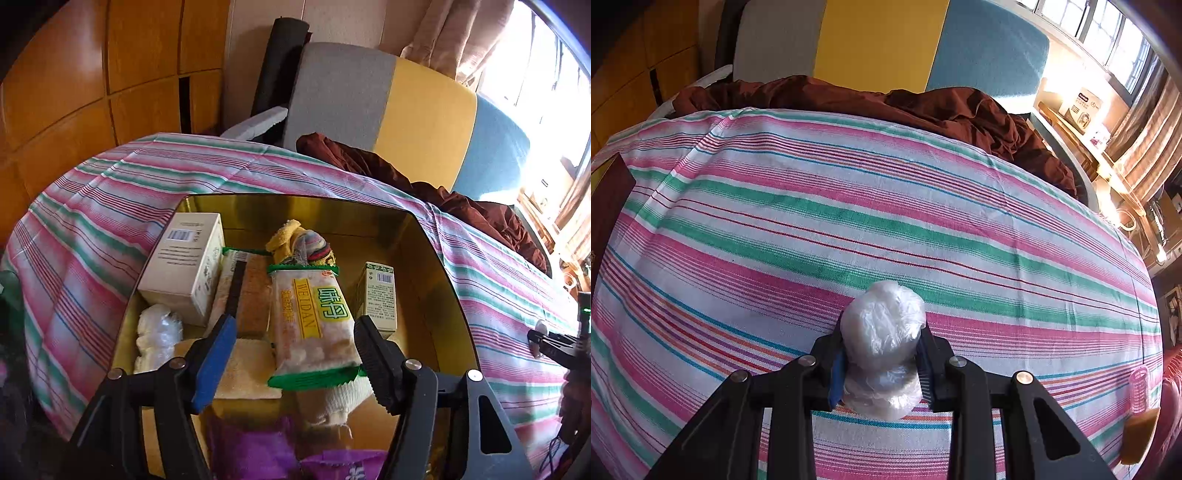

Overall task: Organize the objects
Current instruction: 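Carry the plastic bag bundle over the gold tray and release it with the right gripper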

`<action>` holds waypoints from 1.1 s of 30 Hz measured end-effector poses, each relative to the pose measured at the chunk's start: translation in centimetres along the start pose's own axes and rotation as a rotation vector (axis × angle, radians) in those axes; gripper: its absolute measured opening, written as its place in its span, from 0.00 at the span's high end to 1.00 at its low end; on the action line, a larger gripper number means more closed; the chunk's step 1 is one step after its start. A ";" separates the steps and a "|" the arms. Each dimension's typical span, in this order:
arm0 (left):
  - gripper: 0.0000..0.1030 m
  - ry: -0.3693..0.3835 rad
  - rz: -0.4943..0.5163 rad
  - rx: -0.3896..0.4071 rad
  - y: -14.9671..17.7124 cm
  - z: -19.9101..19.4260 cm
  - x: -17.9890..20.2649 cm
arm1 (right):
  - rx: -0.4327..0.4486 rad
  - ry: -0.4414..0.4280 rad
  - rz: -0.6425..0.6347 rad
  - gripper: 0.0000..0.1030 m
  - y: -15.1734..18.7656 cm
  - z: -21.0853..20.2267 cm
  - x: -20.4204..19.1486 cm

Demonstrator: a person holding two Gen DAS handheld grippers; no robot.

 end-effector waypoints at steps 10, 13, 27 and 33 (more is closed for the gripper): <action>0.28 -0.027 0.016 0.057 0.1 -4.0 -1.2 | -0.016 -0.119 -0.055 0.70 0.0 -3.3 -6.0; 0.24 -0.032 0.013 0.079 -0.1 -5.0 -1.4 | 0.051 -0.206 -0.104 0.70 -0.7 -6.9 -10.6; 0.08 -0.057 -0.011 0.078 1.8 -6.5 -3.4 | 0.130 -0.470 -0.264 0.67 -0.5 -14.7 -27.9; 0.00 -0.080 -0.013 0.090 2.3 -7.0 -4.4 | 0.097 -0.485 -0.233 0.55 0.4 -13.7 -29.7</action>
Point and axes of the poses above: each gripper's, at about its wrist camera, not at the fingertips, and z roughly the way its jaws point, x to its right, y to its underside, the point moved 8 cm from there along z, roughly the way its jaws point
